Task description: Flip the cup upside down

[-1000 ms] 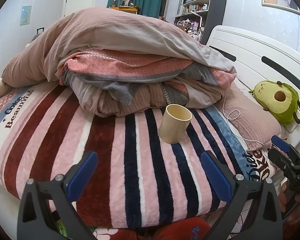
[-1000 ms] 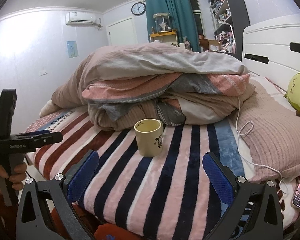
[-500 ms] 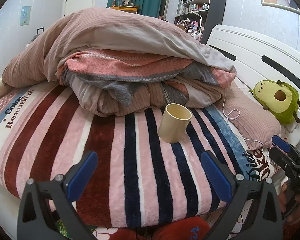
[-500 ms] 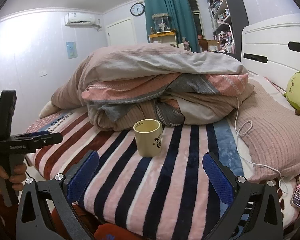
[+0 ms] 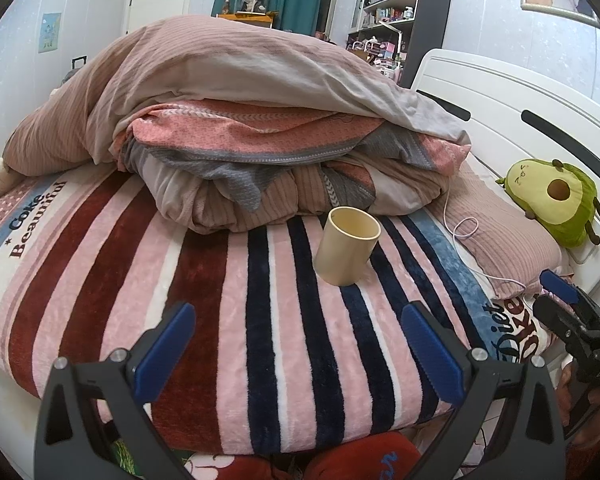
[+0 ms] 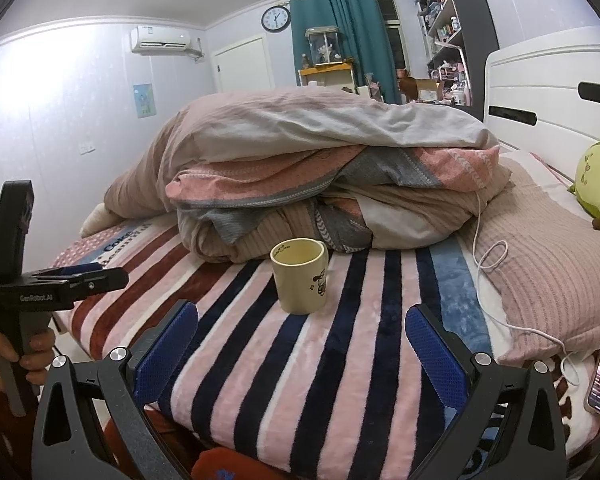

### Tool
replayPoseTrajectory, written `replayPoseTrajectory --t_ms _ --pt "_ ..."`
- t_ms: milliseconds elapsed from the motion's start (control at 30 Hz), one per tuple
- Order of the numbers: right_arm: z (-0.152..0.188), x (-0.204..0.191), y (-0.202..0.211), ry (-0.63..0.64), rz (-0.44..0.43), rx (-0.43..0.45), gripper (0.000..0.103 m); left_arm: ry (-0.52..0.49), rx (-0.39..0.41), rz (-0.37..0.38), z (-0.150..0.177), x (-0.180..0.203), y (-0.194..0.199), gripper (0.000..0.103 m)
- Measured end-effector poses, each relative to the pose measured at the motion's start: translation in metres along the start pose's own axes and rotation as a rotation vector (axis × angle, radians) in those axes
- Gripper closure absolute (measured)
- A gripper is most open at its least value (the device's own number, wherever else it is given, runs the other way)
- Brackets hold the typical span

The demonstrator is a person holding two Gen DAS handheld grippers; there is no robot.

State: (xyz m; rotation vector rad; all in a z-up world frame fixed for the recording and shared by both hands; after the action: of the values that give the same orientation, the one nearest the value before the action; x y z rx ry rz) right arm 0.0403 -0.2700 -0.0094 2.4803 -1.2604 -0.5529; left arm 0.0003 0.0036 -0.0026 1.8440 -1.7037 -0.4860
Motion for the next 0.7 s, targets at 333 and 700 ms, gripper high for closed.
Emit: replayPoseTrajectory --t_ms 333,700 --pt "0.013 0.009 -0.041 0.017 -0.039 -0.002 0.000 -0.060 -0.034 0.021 -0.013 0.011 -0.034 0.000" --pt "0.024 0.049 -0.131 0.040 -0.106 -0.129 0.000 -0.170 -0.141 0.186 -0.040 0.052 -0.167 0.001"
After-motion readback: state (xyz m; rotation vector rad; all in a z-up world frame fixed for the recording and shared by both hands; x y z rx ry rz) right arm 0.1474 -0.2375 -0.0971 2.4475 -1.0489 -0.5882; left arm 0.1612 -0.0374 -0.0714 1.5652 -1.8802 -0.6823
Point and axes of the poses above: each gripper's, at about its wrist camera, not at the fingertips, and y roughly against the way its jaws point, x to its right, z to its underside, the point moved 1 cm from there along -y, roughly the way its jaws point, and after that the axes turned 3 degrees about -y, right-handed, at the moved point
